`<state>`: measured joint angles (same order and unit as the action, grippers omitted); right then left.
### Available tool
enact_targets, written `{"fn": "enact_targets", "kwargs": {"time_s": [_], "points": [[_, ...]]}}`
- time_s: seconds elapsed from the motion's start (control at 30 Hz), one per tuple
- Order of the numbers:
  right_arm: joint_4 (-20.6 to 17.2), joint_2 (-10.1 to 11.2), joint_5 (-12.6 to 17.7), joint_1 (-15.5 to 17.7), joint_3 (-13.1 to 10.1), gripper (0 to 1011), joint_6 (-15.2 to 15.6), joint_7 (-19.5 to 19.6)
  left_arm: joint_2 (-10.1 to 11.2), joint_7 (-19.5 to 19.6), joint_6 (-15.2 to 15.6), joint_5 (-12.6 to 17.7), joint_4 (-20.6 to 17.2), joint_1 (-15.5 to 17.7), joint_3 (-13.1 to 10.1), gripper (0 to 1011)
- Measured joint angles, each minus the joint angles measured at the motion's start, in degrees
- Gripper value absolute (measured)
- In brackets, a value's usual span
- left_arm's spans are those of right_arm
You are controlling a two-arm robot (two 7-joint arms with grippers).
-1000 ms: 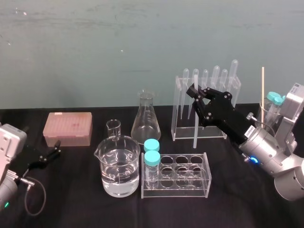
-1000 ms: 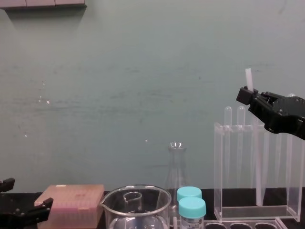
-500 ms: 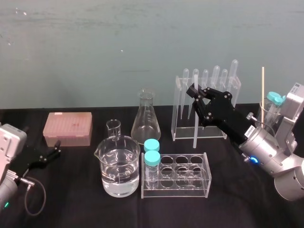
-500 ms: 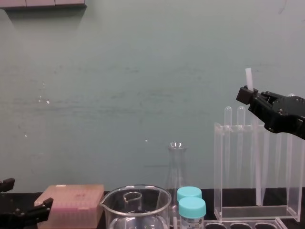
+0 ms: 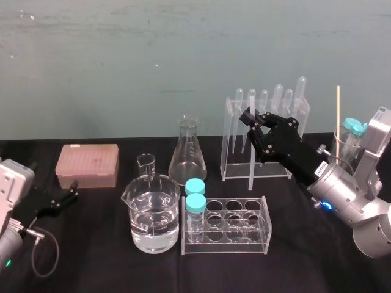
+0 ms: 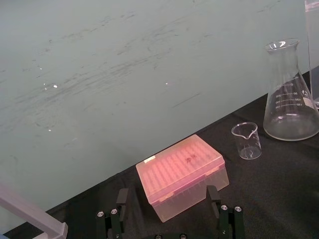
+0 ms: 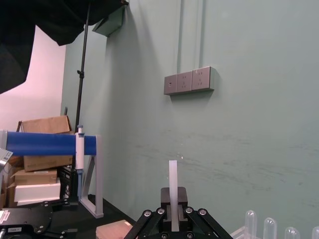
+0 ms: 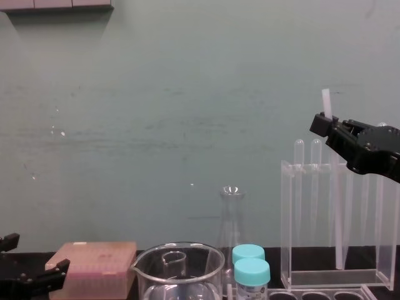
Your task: Pick up the stirring rod with one hand, then place it down.
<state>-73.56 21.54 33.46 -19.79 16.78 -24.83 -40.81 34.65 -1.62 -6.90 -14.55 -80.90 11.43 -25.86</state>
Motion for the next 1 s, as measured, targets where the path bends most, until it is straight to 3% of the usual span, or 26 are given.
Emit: {"fn": "enact_targets", "kwargs": {"time_s": [1.0], "points": [[0.0,0.0,0.0,0.0,0.0,67,0.0,0.0,0.0,0.0,0.0,0.0,0.0,0.0,0.0,1000]]}}
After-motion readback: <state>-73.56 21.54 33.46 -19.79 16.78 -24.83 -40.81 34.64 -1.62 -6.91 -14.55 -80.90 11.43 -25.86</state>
